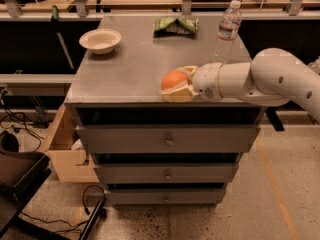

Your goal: Place orange into paper bowl

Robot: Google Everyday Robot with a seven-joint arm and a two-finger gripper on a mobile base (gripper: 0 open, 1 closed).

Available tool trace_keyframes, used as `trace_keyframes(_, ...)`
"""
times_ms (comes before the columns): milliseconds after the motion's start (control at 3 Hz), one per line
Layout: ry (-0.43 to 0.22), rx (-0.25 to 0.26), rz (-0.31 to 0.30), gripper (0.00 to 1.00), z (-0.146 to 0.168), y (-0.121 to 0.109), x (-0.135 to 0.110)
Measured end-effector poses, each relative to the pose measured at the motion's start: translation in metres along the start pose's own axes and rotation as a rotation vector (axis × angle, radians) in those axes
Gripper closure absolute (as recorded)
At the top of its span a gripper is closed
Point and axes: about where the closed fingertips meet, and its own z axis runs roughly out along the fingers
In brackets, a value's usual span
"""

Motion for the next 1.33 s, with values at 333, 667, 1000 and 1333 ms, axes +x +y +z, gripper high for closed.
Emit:
trace_keyframes(333,-0.046,0.018,-0.025,1.00,0.015,-0.012,-0.033)
trace_keyframes(667,-0.089,0.069,-0.072,1.00,0.028,-0.039,-0.103)
trace_keyframes(1000,-0.103,0.176,-0.115,1.00,0.038,-0.094,-0.199)
trace_keyframes(1333,-0.087,0.237,-0.084,1.00,0.065,-0.136,-0.238)
